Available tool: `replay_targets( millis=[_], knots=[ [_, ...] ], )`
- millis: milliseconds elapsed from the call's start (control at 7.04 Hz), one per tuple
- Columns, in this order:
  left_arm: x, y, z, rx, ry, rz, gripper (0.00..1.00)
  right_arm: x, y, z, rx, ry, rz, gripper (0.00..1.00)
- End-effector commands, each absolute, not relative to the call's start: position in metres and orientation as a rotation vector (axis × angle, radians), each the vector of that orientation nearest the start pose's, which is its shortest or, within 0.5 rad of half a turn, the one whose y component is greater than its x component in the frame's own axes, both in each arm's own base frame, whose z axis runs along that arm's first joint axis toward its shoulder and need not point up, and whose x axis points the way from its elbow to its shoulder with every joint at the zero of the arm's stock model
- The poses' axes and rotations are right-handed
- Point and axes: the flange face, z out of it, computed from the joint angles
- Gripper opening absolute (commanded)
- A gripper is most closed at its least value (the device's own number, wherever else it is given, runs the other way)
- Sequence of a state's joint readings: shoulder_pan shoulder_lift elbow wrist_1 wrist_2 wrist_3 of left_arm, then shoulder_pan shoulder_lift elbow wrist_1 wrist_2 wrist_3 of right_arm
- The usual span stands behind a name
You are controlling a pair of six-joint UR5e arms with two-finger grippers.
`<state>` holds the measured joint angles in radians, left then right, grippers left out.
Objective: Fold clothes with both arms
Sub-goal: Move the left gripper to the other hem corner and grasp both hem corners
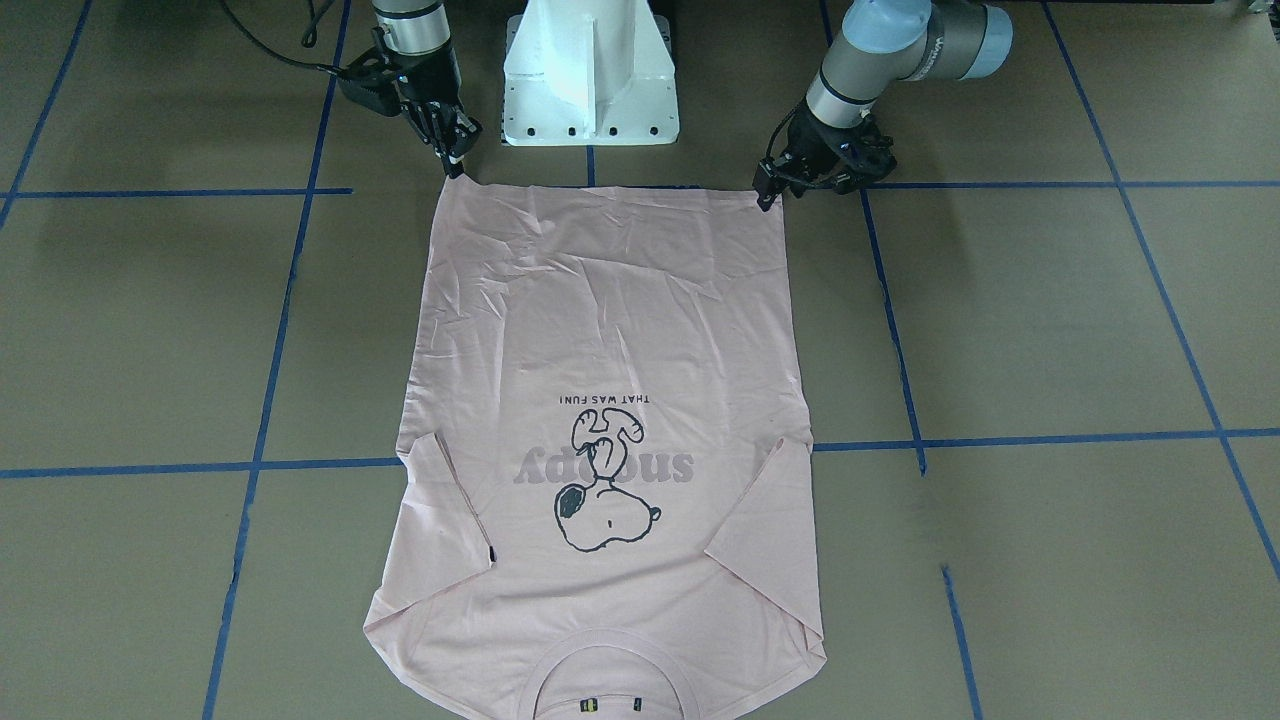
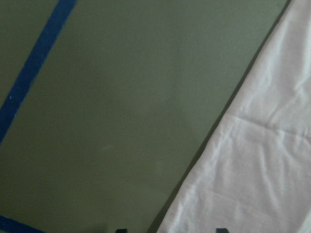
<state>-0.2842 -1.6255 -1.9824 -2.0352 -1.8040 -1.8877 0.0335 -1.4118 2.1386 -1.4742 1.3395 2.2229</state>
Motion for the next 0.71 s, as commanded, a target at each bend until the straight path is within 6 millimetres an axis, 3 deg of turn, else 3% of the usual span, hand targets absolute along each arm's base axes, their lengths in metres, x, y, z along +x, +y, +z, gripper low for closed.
replay_targets(
  millis=[0,142,284,426,568],
  knots=[
    [0.4650,-0.2375,0.3917,-0.246,0.919,-0.428,0.58,-0.4930,-0.1758,0.3134,-0.042,-0.870,0.744,0.00],
    [0.4654,-0.2375,0.3894,-0.246,0.924,-0.427,0.49,-0.4919,-0.1779,0.3127,-0.042,-0.871,0.747,0.00],
    [0.4648,-0.2374,0.3896,-0.246,0.922,-0.428,0.17,-0.4911,-0.1794,0.3135,-0.040,-0.870,0.750,0.00],
    [0.4630,-0.2377,0.3870,-0.246,0.918,-0.430,0.00,-0.4914,-0.1802,0.3134,-0.039,-0.870,0.752,0.00],
    [0.4634,-0.2377,0.3886,-0.247,0.898,-0.432,0.00,-0.4914,-0.1805,0.3134,-0.036,-0.871,0.753,0.00]
  ],
)
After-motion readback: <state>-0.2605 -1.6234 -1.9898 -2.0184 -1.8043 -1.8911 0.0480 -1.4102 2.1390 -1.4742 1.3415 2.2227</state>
